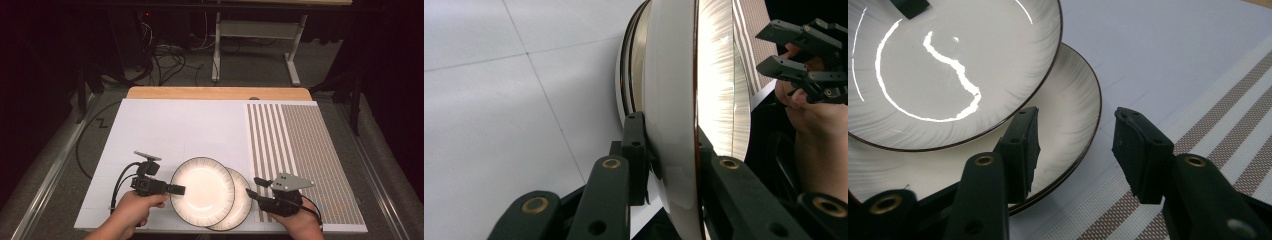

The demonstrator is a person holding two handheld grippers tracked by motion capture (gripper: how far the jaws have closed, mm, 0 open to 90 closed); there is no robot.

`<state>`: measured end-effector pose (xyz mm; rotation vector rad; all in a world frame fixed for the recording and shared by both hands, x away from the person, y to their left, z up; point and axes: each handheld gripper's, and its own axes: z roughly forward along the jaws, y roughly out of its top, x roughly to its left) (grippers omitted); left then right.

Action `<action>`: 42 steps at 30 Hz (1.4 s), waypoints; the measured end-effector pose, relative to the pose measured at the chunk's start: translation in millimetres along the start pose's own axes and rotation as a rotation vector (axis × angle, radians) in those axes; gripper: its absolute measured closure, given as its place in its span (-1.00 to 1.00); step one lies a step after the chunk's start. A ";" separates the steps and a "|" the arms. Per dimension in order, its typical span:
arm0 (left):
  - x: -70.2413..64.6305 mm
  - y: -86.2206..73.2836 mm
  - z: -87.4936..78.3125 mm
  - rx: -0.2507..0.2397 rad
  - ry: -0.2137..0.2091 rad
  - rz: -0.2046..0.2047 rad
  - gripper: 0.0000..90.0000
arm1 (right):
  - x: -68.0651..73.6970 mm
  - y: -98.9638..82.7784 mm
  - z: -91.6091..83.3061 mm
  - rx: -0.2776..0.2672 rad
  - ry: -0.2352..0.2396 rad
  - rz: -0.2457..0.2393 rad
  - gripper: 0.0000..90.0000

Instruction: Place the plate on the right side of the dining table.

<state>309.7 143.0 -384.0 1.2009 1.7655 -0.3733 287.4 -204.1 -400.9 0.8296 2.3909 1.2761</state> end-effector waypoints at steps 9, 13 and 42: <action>-1.1 1.3 -1.2 -0.034 -0.036 0.027 0.75 | -12.7 -3.7 -7.7 -0.029 -0.046 0.028 0.00; -2.6 1.7 -1.7 -0.047 -0.049 0.042 0.77 | -17.8 -6.3 -8.4 -0.028 -0.065 0.043 -0.17; -2.7 4.2 -11.9 -0.204 -0.172 0.219 0.79 | -40.2 -15.4 -23.9 -0.093 -0.154 0.112 -0.57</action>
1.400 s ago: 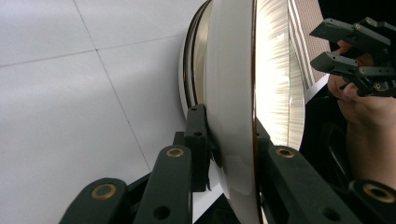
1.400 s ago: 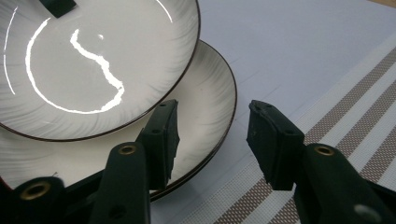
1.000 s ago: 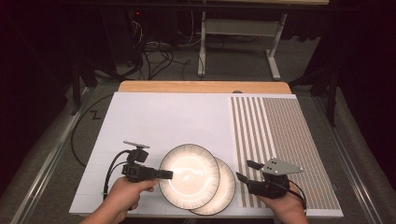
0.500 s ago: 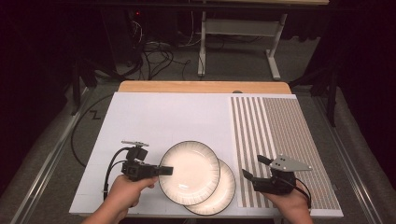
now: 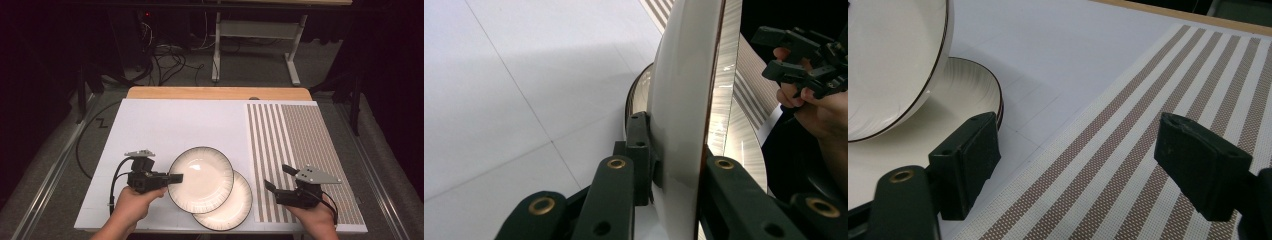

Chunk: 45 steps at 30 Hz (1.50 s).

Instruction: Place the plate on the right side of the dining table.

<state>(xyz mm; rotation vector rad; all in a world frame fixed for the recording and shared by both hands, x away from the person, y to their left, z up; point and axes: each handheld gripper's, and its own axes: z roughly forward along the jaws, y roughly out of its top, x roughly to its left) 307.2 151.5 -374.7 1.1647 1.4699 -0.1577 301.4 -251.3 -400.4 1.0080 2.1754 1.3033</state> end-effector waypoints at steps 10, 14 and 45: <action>2.3 -0.4 -3.4 -0.064 -0.052 0.064 0.79 | -1.3 0.9 -0.7 -0.016 -0.008 0.005 -0.63; 1.8 -2.2 -6.2 -0.083 -0.077 0.098 0.79 | -1.4 1.7 -3.2 -0.031 -0.017 0.006 -0.65; 1.3 -22.5 -19.9 -0.206 -0.180 0.241 0.78 | 11.3 9.0 -11.2 -0.097 -0.032 -0.014 -0.98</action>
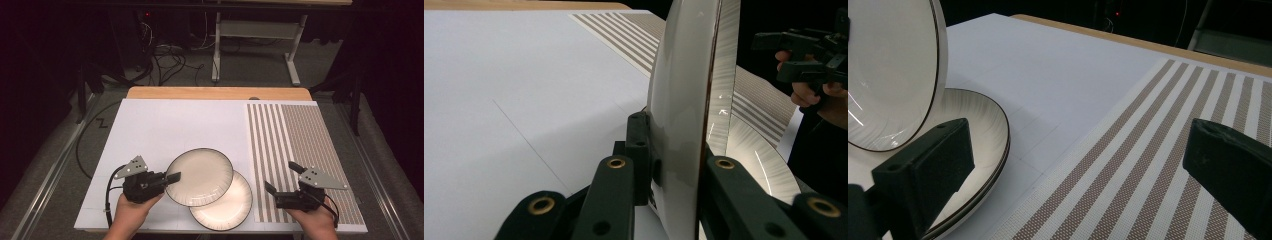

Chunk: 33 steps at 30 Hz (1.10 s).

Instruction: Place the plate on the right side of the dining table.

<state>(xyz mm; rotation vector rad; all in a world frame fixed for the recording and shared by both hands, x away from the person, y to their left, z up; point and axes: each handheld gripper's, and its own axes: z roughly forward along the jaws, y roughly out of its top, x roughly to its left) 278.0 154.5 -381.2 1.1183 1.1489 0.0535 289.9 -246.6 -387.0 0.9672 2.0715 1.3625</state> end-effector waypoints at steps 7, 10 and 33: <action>0.7 -0.4 -1.3 -0.006 -0.002 -0.001 0.78 | 6.3 6.5 3.5 -0.035 0.023 -0.005 -0.98; 0.7 -0.7 -1.9 -0.010 -0.003 -0.002 0.78 | 10.4 11.1 8.3 -0.037 0.054 0.007 -0.98; 1.3 -1.1 -2.6 -0.013 -0.005 0.000 0.78 | 47.2 37.0 54.9 0.025 0.169 -0.034 -0.87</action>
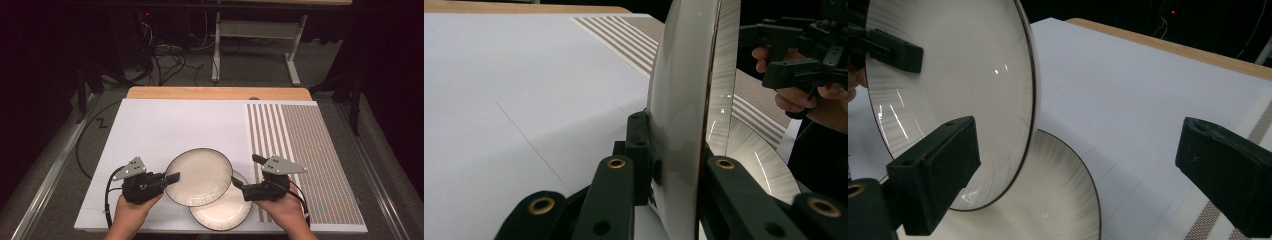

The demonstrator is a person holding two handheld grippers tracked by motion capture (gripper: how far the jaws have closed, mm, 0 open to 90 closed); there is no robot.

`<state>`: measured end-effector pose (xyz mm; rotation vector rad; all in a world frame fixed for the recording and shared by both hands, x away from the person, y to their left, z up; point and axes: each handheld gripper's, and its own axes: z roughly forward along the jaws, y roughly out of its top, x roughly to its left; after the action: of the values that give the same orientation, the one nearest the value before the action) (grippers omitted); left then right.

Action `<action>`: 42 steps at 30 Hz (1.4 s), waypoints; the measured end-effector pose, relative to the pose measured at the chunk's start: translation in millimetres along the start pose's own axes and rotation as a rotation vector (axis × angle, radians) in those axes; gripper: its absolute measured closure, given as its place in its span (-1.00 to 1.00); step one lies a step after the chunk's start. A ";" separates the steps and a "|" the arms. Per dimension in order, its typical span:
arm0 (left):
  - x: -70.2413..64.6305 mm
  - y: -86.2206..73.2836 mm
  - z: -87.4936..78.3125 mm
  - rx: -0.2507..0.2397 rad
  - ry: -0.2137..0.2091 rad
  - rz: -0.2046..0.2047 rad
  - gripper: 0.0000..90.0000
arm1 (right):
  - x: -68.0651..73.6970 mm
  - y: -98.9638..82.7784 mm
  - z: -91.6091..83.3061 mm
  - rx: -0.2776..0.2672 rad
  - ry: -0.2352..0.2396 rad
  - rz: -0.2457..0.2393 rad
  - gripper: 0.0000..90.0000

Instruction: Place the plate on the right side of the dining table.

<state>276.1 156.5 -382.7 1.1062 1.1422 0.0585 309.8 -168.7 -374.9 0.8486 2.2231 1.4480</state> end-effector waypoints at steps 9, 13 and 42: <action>0.4 -0.2 0.2 -0.003 0.000 0.000 0.78 | 9.6 3.3 19.1 0.031 0.055 0.004 -0.71; 0.8 0.1 0.3 -0.002 0.000 -0.001 0.78 | 12.8 4.0 24.7 0.038 0.070 0.004 -0.62; 1.0 -0.9 0.5 -0.016 0.007 0.005 0.78 | 6.9 -11.0 32.6 0.067 0.181 0.198 0.75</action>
<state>276.5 156.2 -384.1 1.0956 1.1438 0.0749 320.5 -144.8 -398.2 1.0224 2.3881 1.6047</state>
